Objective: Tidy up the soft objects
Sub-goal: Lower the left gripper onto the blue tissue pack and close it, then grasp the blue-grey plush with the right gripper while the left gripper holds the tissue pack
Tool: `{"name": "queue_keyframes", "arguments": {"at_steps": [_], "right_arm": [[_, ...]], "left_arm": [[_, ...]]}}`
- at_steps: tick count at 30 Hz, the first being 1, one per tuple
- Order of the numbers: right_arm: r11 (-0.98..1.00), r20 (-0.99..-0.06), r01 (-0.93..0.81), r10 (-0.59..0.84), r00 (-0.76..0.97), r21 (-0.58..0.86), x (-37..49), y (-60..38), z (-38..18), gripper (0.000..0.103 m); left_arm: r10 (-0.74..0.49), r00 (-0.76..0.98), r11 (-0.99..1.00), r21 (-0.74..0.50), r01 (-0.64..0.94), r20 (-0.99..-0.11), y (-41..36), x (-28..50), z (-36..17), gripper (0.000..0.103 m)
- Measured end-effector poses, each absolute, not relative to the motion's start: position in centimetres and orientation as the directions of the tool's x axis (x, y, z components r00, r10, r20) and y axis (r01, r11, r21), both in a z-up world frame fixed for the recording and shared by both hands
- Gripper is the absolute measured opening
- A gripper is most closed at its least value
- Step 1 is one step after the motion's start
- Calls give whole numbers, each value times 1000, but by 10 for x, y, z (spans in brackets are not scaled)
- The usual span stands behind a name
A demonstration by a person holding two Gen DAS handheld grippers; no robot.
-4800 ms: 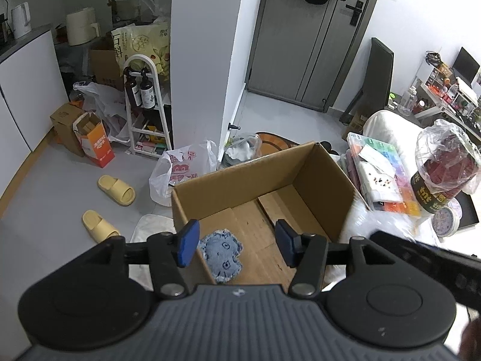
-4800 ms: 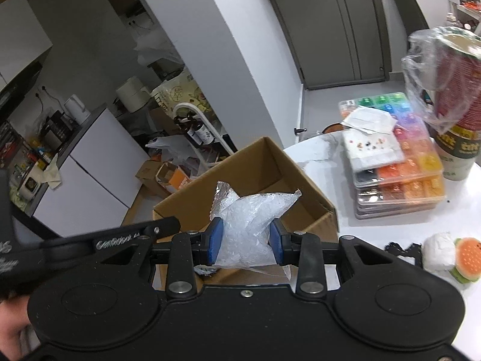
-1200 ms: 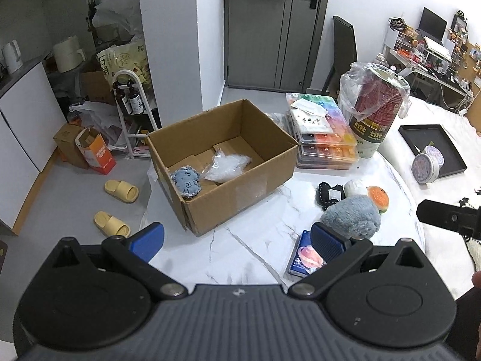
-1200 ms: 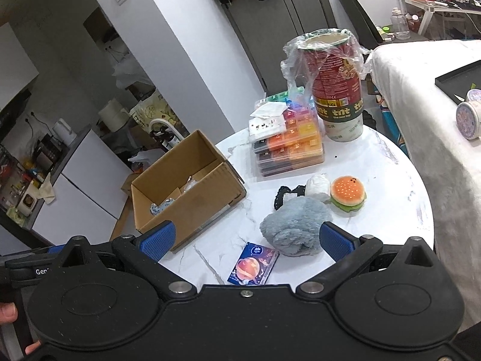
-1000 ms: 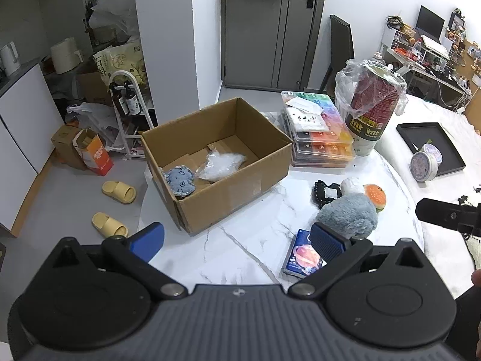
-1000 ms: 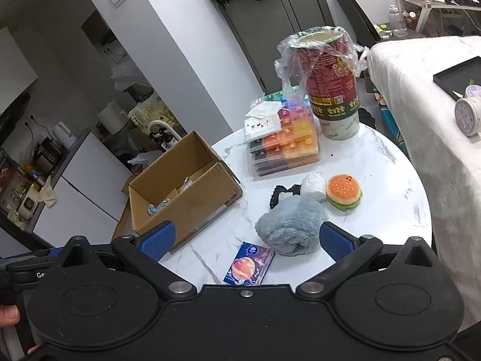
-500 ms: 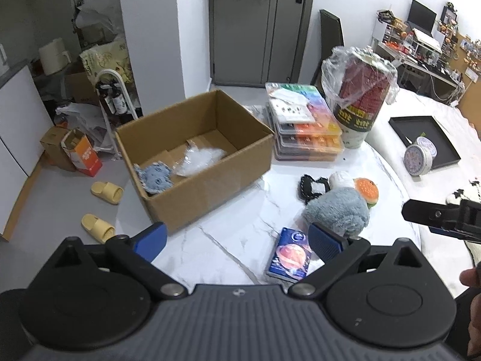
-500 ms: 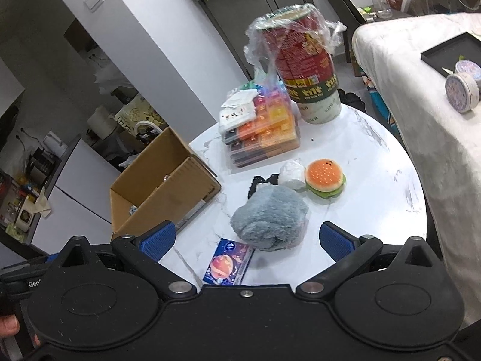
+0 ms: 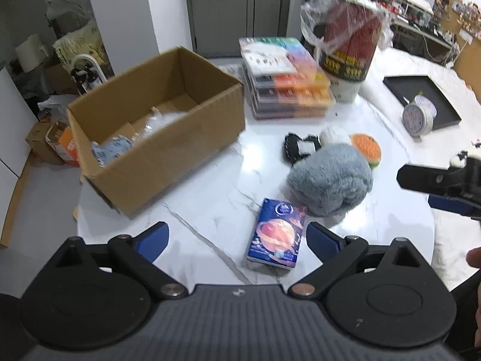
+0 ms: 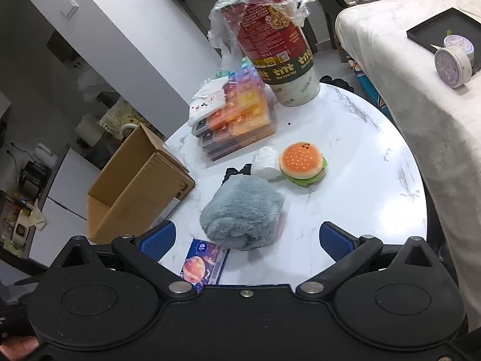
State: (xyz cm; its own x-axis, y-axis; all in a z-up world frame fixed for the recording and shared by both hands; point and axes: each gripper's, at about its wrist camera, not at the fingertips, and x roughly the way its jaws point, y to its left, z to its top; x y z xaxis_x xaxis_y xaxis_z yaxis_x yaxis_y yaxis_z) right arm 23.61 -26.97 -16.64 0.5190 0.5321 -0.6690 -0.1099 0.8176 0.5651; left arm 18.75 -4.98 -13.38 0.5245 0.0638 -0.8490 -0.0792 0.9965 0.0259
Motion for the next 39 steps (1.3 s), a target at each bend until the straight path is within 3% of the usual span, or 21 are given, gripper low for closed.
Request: {"name": "queue_keyframes", "arguments": {"at_steps": [19, 30, 32, 39], "right_arm": [[782, -683, -49, 570, 457, 621, 257, -269, -202, 103], [796, -695, -49, 555, 458, 603, 262, -260, -215, 103], [791, -686, -57, 562, 461, 609, 263, -257, -216, 103], [785, -672, -56, 562, 482, 617, 265, -250, -221, 102]], "left_arm": [[15, 421, 998, -11, -60, -907, -73, 220, -194, 92], [-20, 397, 990, -73, -120, -918, -68, 231, -210, 66], [-19, 407, 990, -74, -120, -913, -68, 231, -210, 57], [-26, 430, 982, -103, -157, -902, -57, 229, -202, 53]]}}
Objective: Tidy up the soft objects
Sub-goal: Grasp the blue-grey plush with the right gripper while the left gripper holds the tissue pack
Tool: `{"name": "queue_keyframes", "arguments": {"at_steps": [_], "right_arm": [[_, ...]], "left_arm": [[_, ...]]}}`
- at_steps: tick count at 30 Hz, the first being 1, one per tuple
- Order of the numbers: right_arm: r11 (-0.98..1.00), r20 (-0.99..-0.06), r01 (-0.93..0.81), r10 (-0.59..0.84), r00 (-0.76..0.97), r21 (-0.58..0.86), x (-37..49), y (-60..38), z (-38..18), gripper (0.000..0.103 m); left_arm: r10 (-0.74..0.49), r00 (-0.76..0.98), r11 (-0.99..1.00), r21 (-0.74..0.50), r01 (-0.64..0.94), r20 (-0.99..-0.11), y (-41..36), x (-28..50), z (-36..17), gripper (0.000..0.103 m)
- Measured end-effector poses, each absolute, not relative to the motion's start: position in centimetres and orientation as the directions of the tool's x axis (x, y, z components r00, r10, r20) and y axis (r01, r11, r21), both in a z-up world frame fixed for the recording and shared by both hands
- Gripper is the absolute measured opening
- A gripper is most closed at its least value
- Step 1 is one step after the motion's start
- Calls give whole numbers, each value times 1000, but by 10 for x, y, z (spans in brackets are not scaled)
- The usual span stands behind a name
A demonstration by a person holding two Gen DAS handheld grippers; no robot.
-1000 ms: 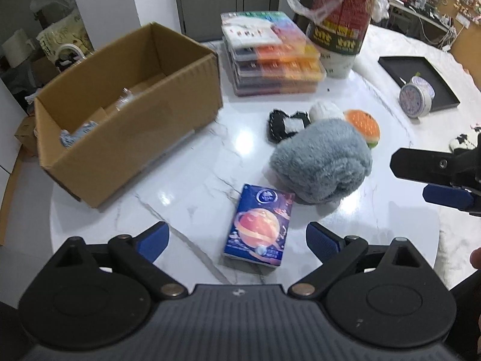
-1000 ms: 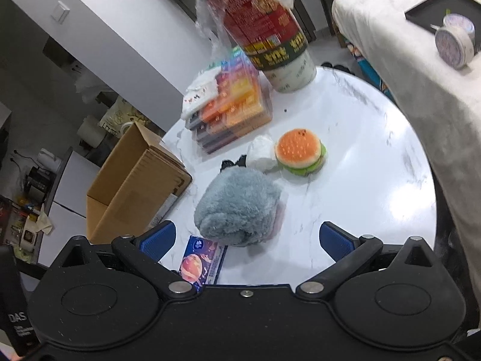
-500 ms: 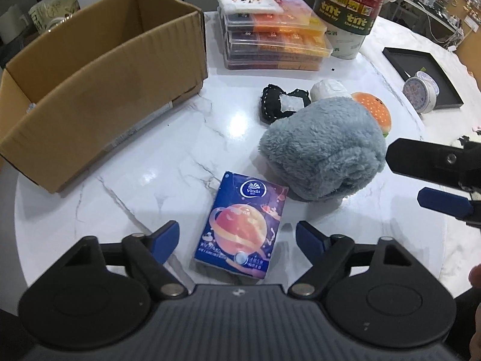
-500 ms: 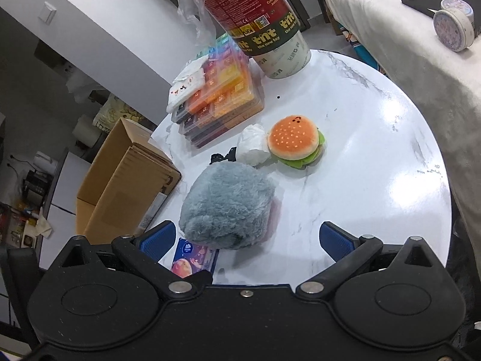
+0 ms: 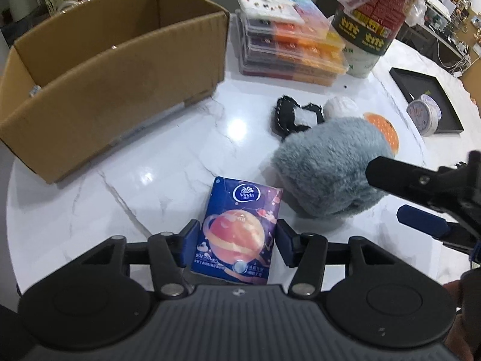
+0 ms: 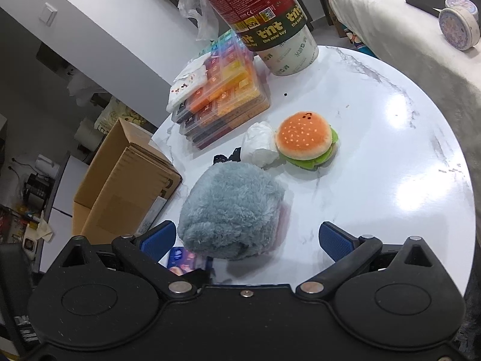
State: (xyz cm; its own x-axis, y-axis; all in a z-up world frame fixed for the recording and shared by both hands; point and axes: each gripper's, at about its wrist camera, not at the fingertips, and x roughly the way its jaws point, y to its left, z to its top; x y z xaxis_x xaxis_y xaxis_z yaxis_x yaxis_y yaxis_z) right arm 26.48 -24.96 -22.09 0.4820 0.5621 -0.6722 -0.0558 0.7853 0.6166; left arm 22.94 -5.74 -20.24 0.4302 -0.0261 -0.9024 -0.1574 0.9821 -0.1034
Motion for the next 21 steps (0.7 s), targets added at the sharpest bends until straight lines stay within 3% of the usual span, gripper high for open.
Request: {"name": "queue_keyframes", "arguments": {"at_steps": [13, 17, 21], "right_arm": [[780, -645, -41, 545, 536, 625, 271, -235, -227, 100], [769, -641, -54, 567, 518, 637, 269, -229, -231, 70], [808, -669, -106, 546, 504, 579, 259, -219, -220, 60]], "left_arm": [[-30, 463, 975, -128, -183, -886, -34, 222, -187, 53], [-26, 466, 974, -127, -189, -885, -29, 220, -185, 53], [-25, 476, 973, -130, -189, -879, -26, 214, -180, 53]]}}
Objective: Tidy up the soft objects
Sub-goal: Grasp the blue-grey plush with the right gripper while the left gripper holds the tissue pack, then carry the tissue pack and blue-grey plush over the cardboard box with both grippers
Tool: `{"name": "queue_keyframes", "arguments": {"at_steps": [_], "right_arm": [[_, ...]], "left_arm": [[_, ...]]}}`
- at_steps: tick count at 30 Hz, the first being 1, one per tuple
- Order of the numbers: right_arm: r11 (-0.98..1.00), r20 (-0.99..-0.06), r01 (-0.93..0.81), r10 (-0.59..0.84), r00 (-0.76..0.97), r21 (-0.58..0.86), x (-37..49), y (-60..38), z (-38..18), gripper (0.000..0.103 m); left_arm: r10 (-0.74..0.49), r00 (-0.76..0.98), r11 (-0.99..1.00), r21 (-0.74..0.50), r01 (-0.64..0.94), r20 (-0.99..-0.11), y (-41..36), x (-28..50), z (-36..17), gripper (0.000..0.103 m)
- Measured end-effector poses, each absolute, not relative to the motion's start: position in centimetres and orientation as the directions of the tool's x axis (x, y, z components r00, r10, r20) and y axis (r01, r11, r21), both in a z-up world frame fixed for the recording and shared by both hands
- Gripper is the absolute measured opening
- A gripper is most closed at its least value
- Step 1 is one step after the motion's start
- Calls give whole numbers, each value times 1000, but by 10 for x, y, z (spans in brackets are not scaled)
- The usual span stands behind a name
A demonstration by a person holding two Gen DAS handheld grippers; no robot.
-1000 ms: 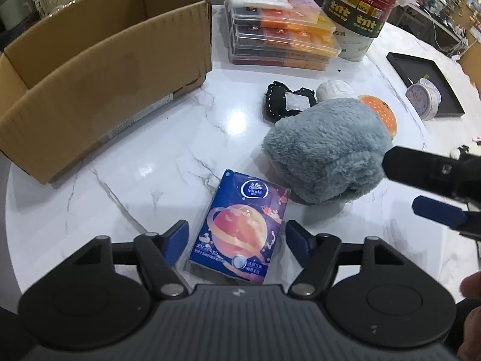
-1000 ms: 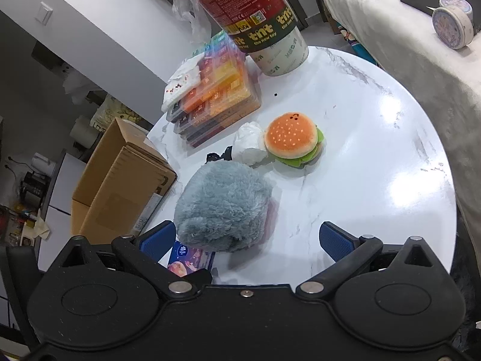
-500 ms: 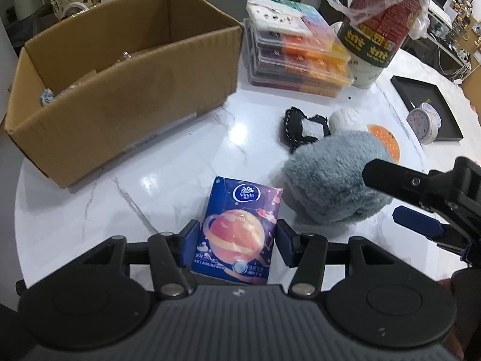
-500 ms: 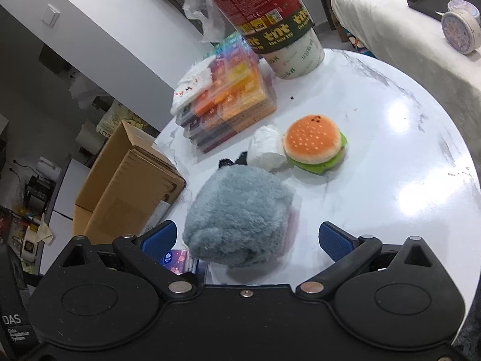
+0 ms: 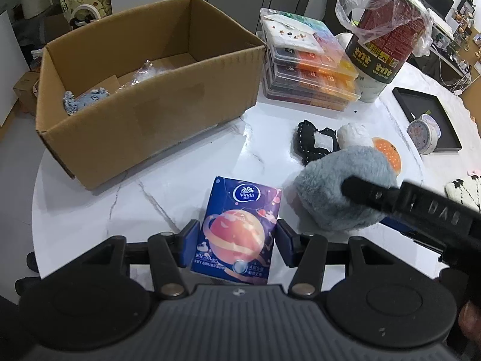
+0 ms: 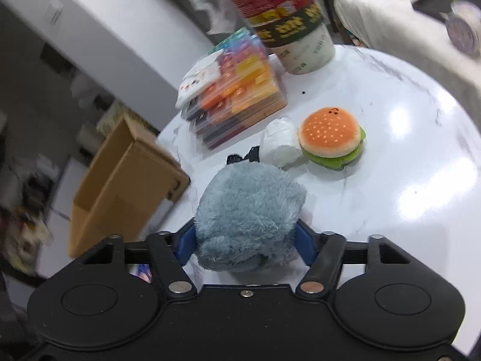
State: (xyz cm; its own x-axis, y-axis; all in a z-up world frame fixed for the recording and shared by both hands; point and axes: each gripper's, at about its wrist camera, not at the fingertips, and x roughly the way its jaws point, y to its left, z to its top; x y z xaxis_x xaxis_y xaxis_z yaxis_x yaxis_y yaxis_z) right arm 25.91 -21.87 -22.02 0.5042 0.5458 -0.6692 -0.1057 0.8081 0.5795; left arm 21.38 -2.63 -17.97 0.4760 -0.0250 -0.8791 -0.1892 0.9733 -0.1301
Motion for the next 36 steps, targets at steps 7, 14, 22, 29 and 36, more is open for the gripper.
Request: {"name": "queue_keyframes", "arguments": {"at_steps": [7, 14, 22, 29, 36], "right_arm": [[810, -681, -114, 552, 481, 576, 247, -217, -214, 58], [811, -675, -138, 557, 484, 569, 238, -214, -203, 58], [810, -645, -152, 551, 529, 567, 230, -214, -179, 58], [809, -623, -157, 545, 561, 566, 225, -217, -160, 58], [810, -614, -181, 550, 566, 558, 221, -208, -147, 58]], "left_arm": [[-24, 488, 970, -138, -199, -873, -21, 200, -174, 53], [-17, 514, 966, -147, -213, -858, -13, 195, -158, 53], [-8, 555, 963, -157, -221, -831, -2, 188, -137, 53], [1, 589, 959, -167, -229, -808, 9, 182, -120, 53], [4, 612, 959, -171, -227, -791, 14, 177, -108, 53]]}}
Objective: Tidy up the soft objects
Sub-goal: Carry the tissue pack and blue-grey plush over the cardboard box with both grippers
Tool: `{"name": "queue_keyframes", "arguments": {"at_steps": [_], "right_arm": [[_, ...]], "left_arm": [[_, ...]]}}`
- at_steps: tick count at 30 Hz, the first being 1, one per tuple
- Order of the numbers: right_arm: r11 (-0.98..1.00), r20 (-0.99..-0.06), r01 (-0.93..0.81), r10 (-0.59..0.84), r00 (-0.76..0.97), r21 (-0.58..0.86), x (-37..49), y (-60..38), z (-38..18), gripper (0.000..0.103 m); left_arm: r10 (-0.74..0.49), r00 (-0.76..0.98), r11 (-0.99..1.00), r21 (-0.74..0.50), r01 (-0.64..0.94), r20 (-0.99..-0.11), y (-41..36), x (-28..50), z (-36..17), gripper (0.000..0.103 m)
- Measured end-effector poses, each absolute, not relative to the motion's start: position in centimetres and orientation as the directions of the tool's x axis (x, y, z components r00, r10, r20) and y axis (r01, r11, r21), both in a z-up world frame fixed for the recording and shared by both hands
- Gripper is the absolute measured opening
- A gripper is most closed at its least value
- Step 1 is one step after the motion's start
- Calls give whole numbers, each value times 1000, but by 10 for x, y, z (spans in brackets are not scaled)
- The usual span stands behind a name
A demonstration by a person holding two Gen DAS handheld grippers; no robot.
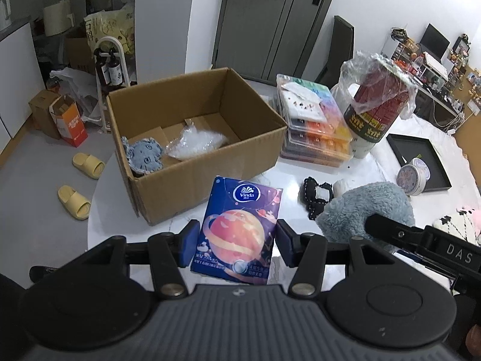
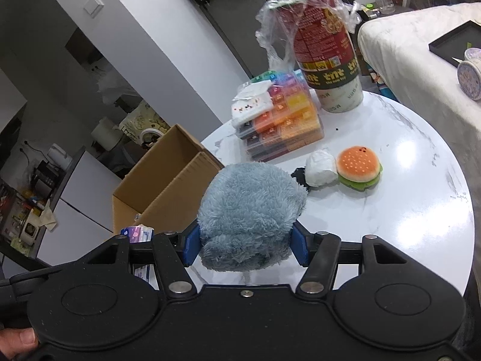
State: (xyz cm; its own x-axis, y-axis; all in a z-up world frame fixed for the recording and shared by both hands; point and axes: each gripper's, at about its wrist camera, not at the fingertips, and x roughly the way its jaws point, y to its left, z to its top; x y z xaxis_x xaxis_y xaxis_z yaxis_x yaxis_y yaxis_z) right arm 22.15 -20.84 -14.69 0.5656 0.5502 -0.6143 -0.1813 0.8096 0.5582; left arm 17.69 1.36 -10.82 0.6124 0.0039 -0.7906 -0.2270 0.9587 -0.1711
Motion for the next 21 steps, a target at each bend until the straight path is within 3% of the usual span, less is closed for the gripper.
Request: {"name": "queue_keyframes", "arguments": {"at_steps": [21], "right_arm": [[804, -587, -243, 569, 575, 542, 223, -184, -110, 58]], "left_arm": [[49, 663, 952, -165, -256, -747, 44, 174, -67, 53]]}}
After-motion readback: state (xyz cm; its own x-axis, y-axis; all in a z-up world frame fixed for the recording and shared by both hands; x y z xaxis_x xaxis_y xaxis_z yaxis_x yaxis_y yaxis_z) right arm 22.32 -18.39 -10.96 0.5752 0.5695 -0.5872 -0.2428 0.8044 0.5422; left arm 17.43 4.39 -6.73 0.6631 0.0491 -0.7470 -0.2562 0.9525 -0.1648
